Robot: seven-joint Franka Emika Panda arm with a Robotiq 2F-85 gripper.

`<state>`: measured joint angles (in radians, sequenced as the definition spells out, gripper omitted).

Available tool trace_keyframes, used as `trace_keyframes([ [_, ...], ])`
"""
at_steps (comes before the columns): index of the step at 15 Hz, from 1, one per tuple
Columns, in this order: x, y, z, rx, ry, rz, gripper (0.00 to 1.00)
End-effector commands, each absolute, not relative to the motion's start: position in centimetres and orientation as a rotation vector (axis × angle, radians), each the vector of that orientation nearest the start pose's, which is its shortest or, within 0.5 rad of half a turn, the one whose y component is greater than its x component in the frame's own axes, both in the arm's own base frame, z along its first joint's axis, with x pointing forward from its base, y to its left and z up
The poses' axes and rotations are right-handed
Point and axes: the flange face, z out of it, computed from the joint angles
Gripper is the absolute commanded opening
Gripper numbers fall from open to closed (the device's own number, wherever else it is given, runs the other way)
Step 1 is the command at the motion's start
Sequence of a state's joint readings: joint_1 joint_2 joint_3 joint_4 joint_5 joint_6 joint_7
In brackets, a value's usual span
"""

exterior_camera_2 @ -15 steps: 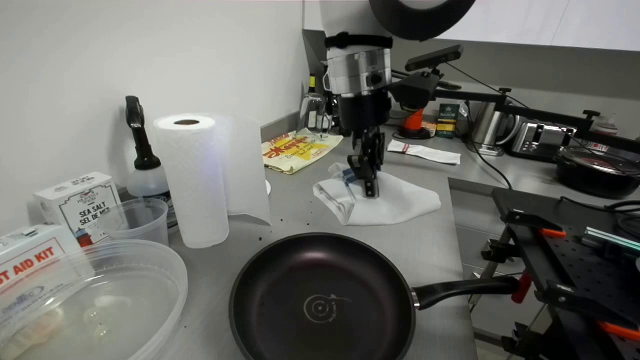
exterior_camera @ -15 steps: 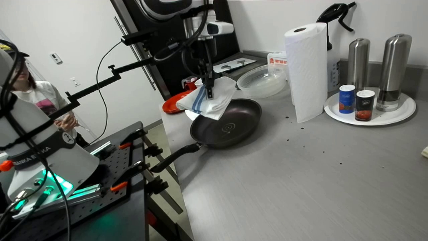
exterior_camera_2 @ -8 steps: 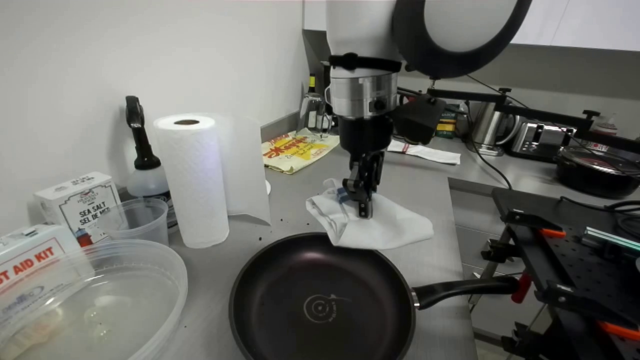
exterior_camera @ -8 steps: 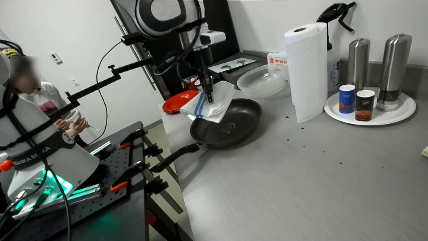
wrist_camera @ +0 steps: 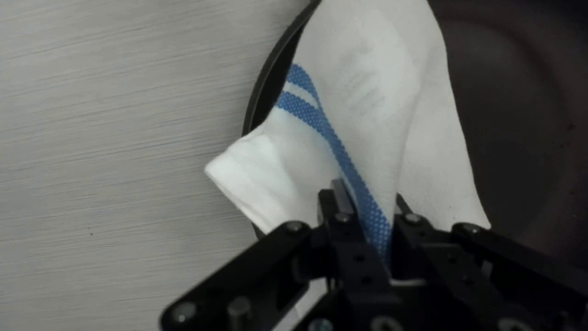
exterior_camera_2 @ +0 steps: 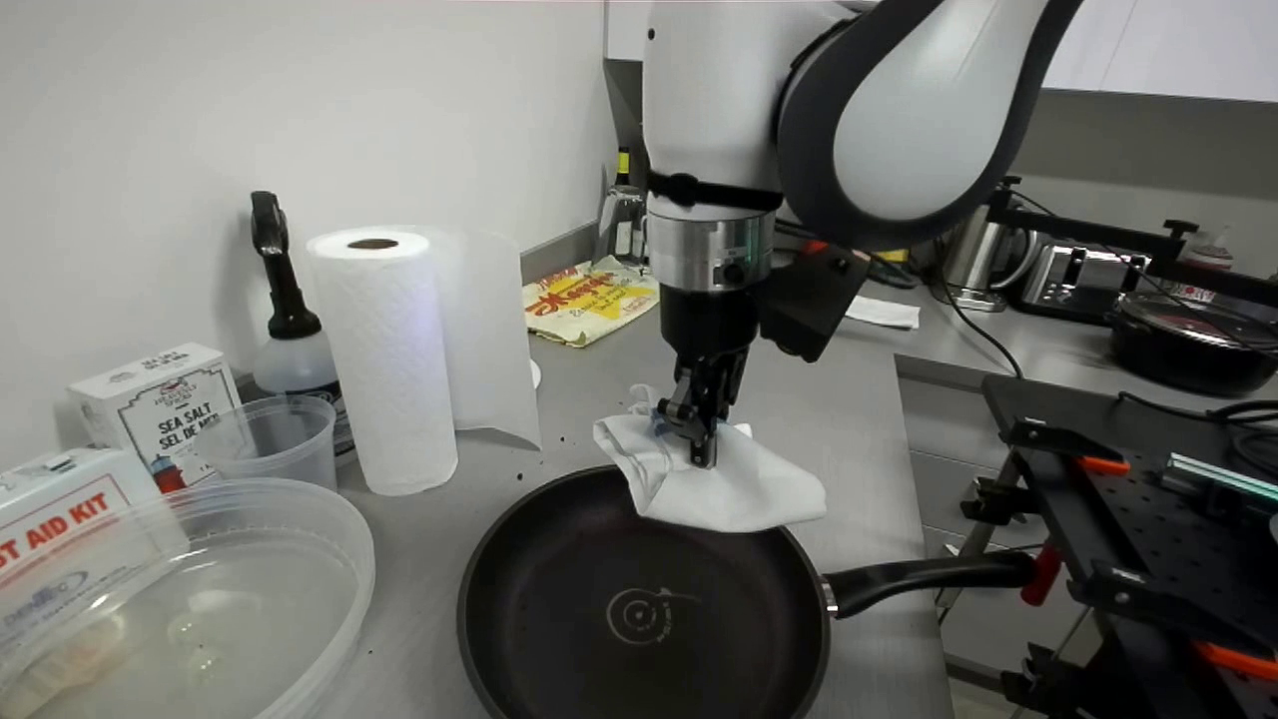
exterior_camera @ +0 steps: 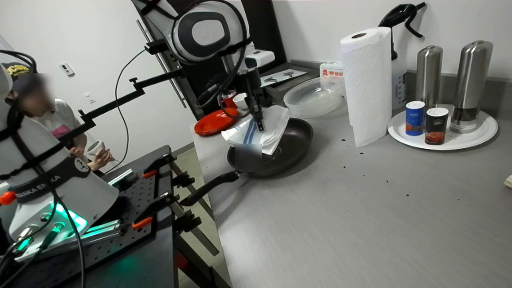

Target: Use the right towel to wipe the pan

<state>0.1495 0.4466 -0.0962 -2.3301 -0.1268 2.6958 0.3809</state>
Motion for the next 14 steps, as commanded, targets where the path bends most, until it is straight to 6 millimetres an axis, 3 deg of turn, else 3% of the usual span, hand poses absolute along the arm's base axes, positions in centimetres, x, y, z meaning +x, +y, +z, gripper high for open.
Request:
trace_keyframes([
  [1, 51.5, 2.6, 11.8, -3.253, 0.384, 0.06, 0.04],
  [9, 52.7, 2.4, 7.6, -3.303, 0.422, 0.05, 0.04],
  [14, 53.4, 0.9, 5.8, -3.329, 0.521, 0.041, 0.04],
])
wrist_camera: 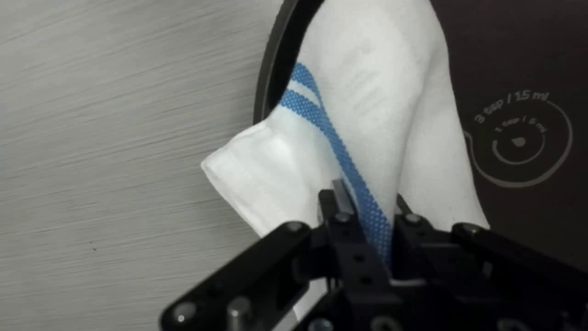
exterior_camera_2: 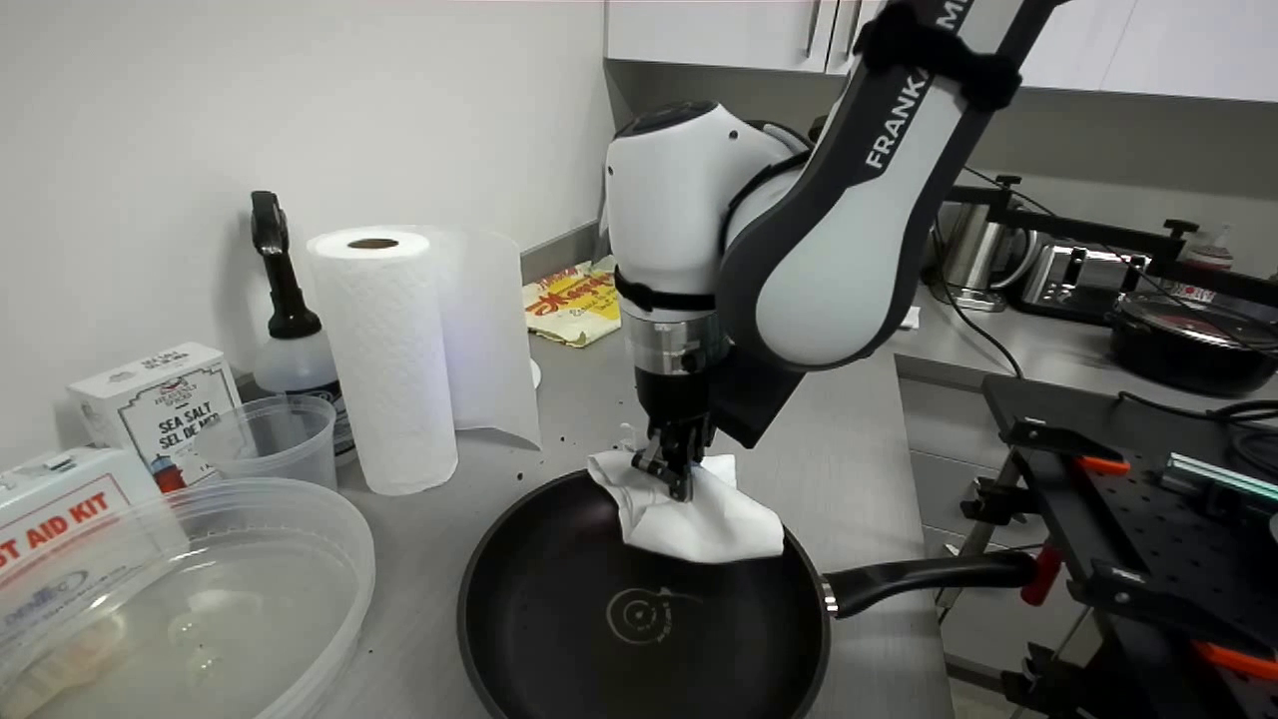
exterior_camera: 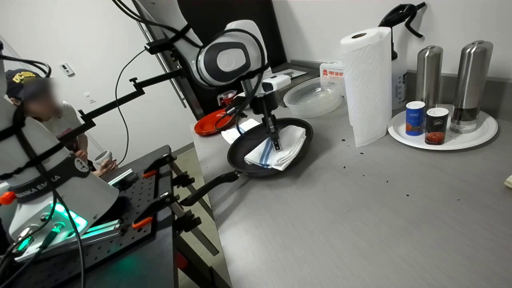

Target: Use the right towel to wipe the pan

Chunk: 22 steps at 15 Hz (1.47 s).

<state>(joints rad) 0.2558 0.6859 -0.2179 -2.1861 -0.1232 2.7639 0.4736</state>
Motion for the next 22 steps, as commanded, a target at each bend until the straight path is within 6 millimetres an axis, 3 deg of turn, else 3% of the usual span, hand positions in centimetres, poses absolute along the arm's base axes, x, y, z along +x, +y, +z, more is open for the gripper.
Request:
trace_keyframes([
  [1, 53.4, 0.6, 5.4, -3.336, 0.534, 0.043, 0.04],
  [22, 53.1, 0.9, 2.5, -3.309, 0.68, 0.148, 0.04],
])
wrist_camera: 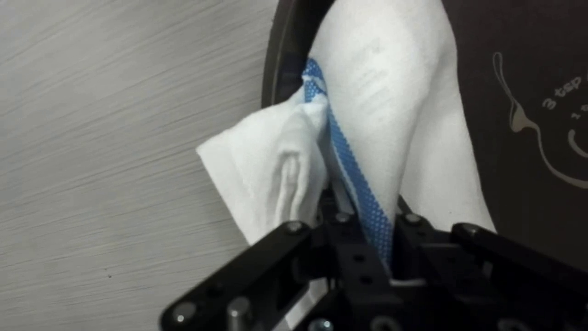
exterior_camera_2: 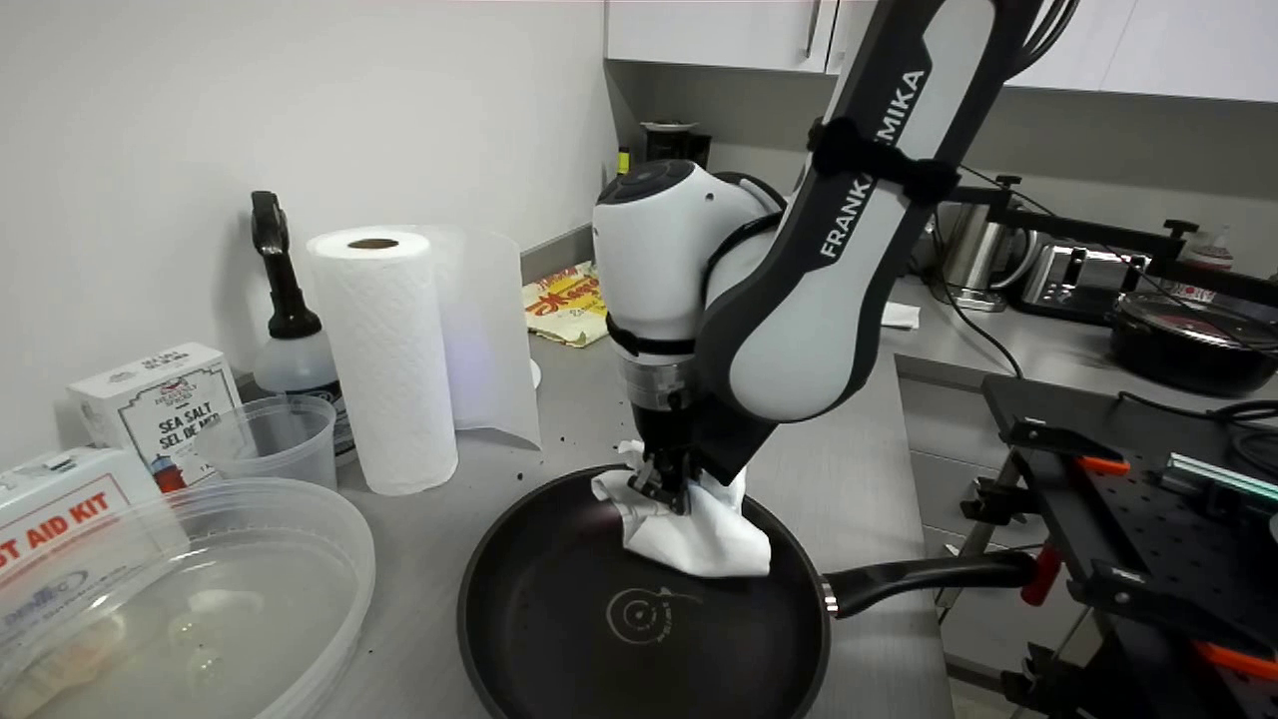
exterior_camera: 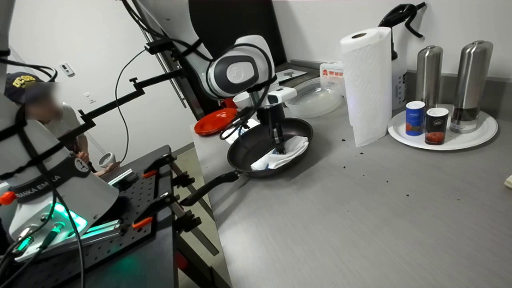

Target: Use the right towel to wipe the pan

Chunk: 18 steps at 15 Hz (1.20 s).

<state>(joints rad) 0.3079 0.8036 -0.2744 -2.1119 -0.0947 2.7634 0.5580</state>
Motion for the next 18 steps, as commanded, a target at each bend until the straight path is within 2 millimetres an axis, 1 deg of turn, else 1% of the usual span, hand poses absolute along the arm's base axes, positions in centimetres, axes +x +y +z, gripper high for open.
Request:
trace_keyframes([
  [1, 53.0, 1.1, 2.2, -3.296, 0.694, 0.162, 0.04],
  [8, 52.1, 2.9, 1.3, -3.231, 0.737, 0.242, 0.04],
  [10, 52.0, 4.0, 1.3, -3.211, 0.727, 0.265, 0.04],
  [18, 51.2, 9.5, 1.8, -3.129, 0.647, 0.338, 0.04],
])
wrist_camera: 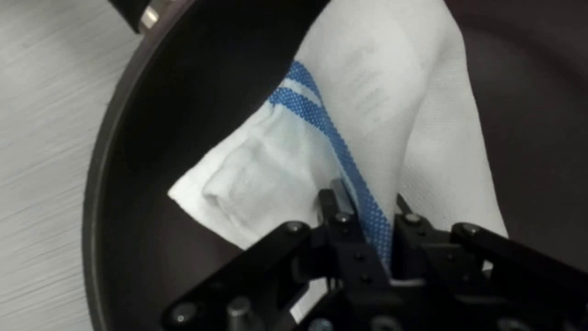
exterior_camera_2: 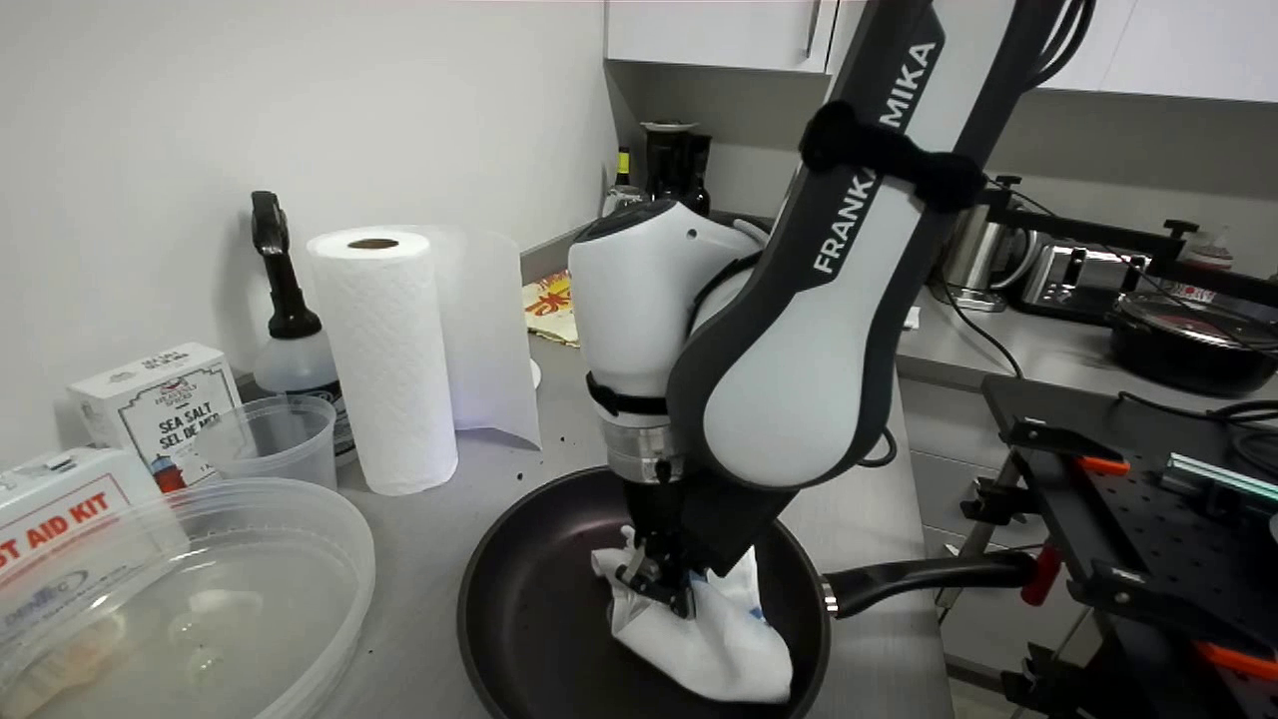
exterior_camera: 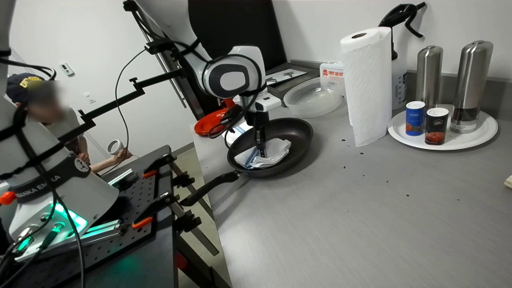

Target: Use the right towel to wipe the pan

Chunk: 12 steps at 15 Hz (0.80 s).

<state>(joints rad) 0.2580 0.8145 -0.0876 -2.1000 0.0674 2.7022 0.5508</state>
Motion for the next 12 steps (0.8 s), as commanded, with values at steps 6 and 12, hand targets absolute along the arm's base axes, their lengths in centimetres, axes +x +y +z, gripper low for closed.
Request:
trace_keyframes([
  [6, 51.0, 11.5, 2.2, -3.085, 0.624, 0.378, 0.04],
  [12, 51.6, 13.5, 3.7, -2.999, 0.607, 0.421, 0.04],
])
